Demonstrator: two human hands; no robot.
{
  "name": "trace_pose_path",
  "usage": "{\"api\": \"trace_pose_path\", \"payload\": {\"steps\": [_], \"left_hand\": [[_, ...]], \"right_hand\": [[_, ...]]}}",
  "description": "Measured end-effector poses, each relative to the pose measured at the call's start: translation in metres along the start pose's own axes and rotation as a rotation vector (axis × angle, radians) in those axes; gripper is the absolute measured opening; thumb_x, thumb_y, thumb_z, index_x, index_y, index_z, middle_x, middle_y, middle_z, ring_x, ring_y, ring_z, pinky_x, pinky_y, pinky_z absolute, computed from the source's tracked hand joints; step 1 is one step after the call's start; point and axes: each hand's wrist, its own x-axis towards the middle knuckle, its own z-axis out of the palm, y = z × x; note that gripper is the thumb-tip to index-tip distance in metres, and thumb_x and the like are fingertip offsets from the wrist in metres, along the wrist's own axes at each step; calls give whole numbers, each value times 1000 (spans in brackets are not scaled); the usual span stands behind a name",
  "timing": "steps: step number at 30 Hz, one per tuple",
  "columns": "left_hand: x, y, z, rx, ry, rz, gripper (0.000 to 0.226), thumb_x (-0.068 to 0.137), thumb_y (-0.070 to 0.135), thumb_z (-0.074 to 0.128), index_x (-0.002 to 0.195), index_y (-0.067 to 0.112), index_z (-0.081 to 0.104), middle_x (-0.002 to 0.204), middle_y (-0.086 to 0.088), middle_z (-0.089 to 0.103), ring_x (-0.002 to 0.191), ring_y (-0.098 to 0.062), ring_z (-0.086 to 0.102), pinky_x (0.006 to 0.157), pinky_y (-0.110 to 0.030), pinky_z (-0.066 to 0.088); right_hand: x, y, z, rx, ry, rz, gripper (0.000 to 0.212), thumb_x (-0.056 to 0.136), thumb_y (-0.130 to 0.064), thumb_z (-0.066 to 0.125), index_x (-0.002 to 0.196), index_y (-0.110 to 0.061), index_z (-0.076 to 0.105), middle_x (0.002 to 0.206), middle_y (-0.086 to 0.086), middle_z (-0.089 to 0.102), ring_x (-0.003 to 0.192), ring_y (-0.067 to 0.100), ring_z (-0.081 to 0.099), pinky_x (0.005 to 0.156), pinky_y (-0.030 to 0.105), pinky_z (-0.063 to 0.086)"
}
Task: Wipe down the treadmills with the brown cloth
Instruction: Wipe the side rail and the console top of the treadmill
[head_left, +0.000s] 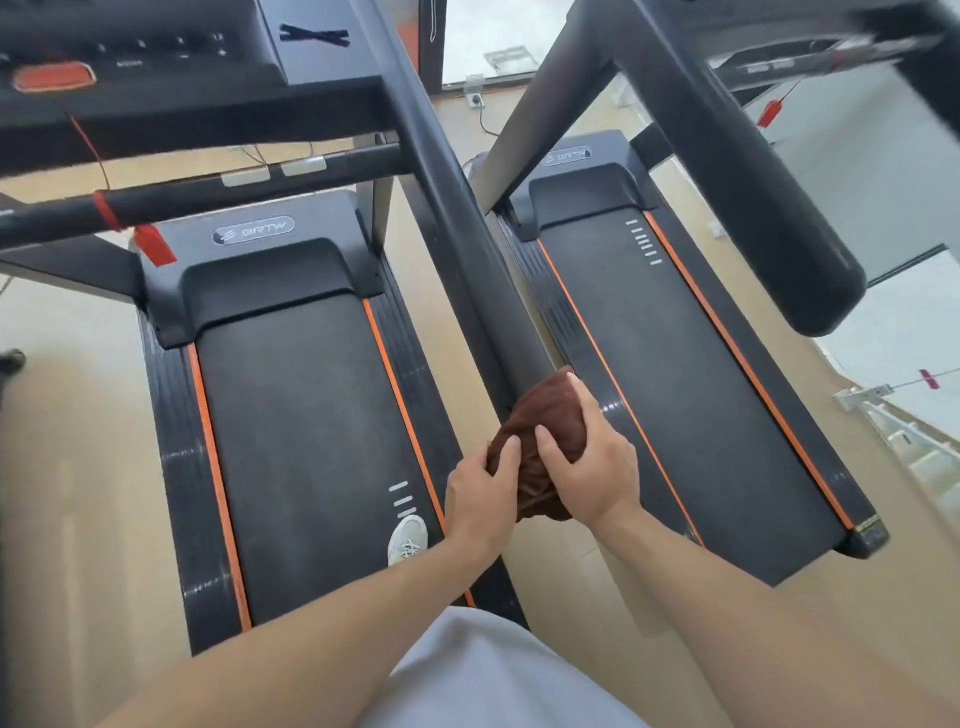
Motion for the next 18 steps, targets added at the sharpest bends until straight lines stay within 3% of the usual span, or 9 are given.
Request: {"api": "trace_pose_path", "payload": {"steps": [2,5,8,10,12,14,16,17,18], "left_hand": [[-4,15,-6,-21,-43,69,31,95,51,58,81,25,68,76,1,71,76,-15,70,74,-47,60],[-11,45,-11,63,-142,203,27,88,48,68,79,24,58,74,0,65,71,-15,64,65,-42,58],[-13,76,-10,145,-352,248,24,82,31,78,91,29,55,83,7,65,79,-7,65,62,-22,55],[-11,90,-7,156,-498,243,35,81,22,80,106,30,56,93,10,66,89,-4,65,70,-21,58],[-7,101,-1,130,-532,269,40,82,17,81,113,27,59,98,10,68,93,-4,66,76,-22,59],[-2,108,8,85,-505,278,33,83,13,79,110,24,63,95,7,71,90,-2,68,73,-15,54],[2,113,18,55,-484,251,30,83,13,79,108,24,65,93,6,74,87,-3,70,70,-12,52],[4,114,23,50,-476,234,31,82,14,80,107,25,66,93,6,74,87,-4,71,70,-12,52],[6,114,29,48,-464,213,32,81,15,80,108,26,66,94,6,75,86,-4,72,69,-12,52]], "right_hand": [[-3,4,2,45,53,58,65,91,-65,45,149,-37,45,113,-7,74,101,19,71,93,39,56],[-8,4,4,223,144,190,48,94,-64,43,118,-32,71,85,-4,77,82,19,73,77,45,59],[-7,-4,-2,514,167,379,31,104,-46,54,98,-26,76,74,-1,74,71,16,73,60,38,57],[-2,-5,-12,713,196,463,28,106,-34,57,90,-19,76,73,0,73,71,19,70,61,36,55],[3,-2,-19,840,187,512,28,105,-29,57,87,-17,74,73,-1,71,71,19,67,66,35,55],[6,3,-25,949,114,556,27,103,-37,57,107,-15,73,88,-2,76,84,15,71,77,31,57],[7,16,-28,984,86,573,58,97,-56,62,142,-21,57,132,2,69,123,15,64,109,42,49],[4,19,-33,920,114,544,63,97,-59,61,149,-26,50,145,1,60,135,14,55,116,45,41],[-1,20,-41,841,182,499,55,100,-53,59,149,-31,50,148,-2,56,139,11,50,117,43,39]]}}
